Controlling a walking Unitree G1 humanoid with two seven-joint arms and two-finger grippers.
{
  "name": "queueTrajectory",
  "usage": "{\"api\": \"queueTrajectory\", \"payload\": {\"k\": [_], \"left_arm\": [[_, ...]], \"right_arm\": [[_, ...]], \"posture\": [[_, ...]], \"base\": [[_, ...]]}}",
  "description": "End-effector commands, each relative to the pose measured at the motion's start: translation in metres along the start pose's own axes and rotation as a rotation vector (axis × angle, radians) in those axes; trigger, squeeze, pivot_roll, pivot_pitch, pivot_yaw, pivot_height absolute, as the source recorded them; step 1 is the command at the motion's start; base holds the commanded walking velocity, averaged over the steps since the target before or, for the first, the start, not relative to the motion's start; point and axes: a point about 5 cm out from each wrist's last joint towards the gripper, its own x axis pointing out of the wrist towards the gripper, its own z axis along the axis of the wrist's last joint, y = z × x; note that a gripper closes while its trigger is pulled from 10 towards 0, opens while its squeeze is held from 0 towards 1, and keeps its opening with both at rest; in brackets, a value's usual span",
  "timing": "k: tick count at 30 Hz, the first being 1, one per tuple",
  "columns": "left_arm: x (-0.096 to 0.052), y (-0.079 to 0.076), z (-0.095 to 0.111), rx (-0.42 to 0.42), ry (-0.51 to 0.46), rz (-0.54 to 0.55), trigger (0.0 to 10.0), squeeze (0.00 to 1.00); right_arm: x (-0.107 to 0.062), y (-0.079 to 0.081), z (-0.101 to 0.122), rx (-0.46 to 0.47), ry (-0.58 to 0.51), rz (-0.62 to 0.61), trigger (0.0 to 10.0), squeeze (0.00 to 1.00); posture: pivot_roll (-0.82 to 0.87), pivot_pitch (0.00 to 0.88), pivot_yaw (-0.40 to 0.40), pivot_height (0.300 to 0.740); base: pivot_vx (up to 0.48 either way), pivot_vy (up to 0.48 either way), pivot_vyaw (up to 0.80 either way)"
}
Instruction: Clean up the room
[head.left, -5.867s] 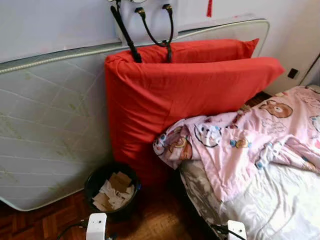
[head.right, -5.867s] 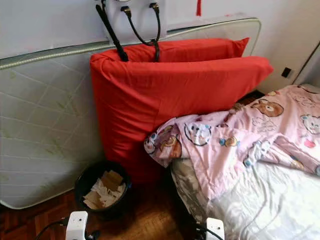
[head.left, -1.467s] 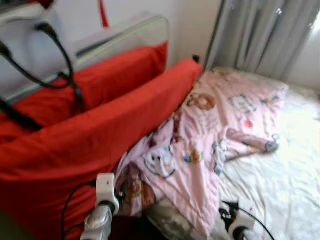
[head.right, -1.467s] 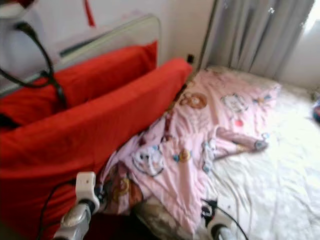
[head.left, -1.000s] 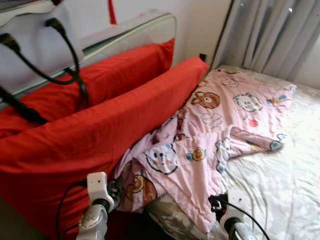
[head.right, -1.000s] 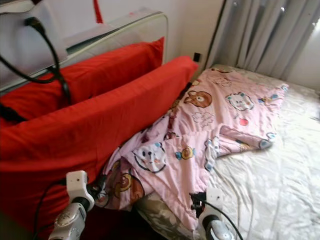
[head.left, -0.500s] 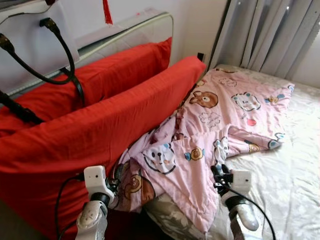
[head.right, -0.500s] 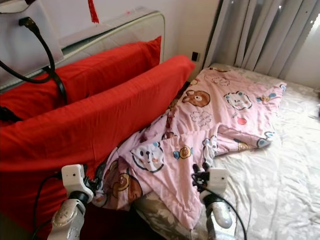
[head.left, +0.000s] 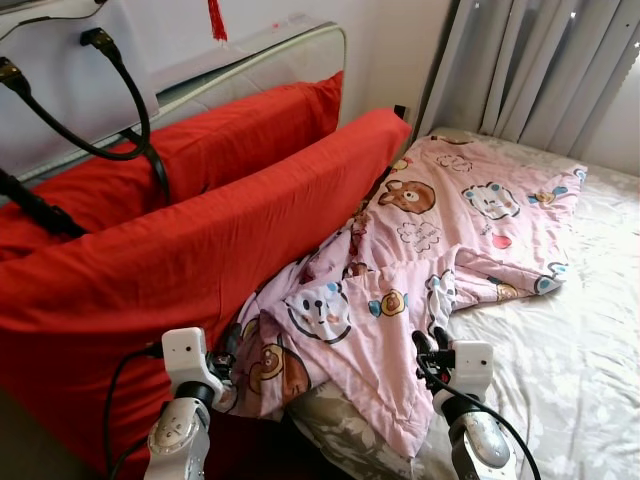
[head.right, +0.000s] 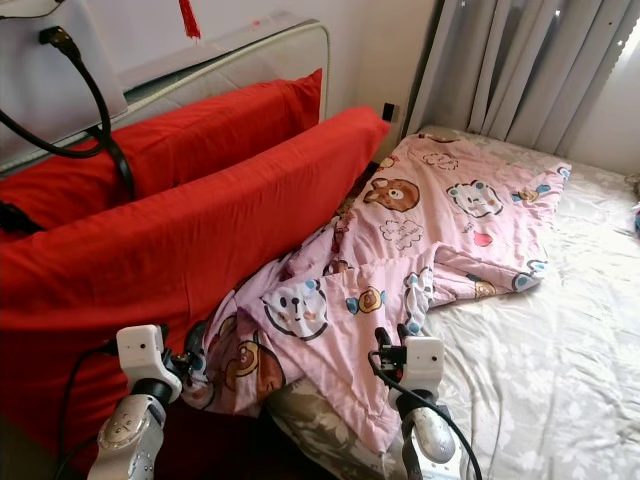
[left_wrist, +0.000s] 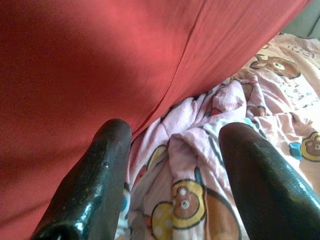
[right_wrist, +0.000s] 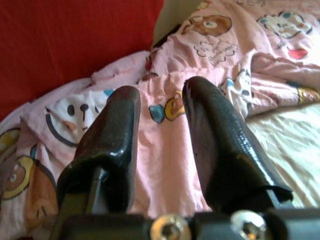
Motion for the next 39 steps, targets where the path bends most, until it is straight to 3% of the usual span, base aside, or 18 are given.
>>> {"api": "queueTrajectory", "payload": {"k": [1, 9, 34, 39], "left_arm": [[-0.001, -0.002, 0.001, 0.001, 0.002, -0.009, 10.0, 0.0], [-0.006, -0.007, -0.004, 0.004, 0.026, -0.022, 10.0, 0.0], [-0.008, -0.012, -0.003, 0.0, 0.049, -0.048, 10.0, 0.0], [-0.007, -0.013, -0.003, 0.0, 0.052, -0.053, 10.0, 0.0]], "right_arm": [[0.001, 0.0, 0.0, -0.007, 0.019, -0.011, 10.0, 0.0], [0.0, 0.001, -0.004, -0.027, 0.061, -0.013, 10.0, 0.0], [-0.001, 0.001, -0.022, -0.026, 0.165, -0.006, 10.0, 0.0], [-0.001, 0.0, -0.023, -0.008, 0.145, 0.0, 10.0, 0.0]], "posture": [[-0.03, 0.0, -0.023, 0.685], [-0.03, 0.012, -0.027, 0.661], [-0.02, 0.033, -0.023, 0.661], [-0.02, 0.034, -0.024, 0.636]], "base": [[0.0, 0.0, 0.0], [0.0, 0.0, 0.0], [0.0, 0.0, 0.0], [0.0, 0.0, 0.0]]}}
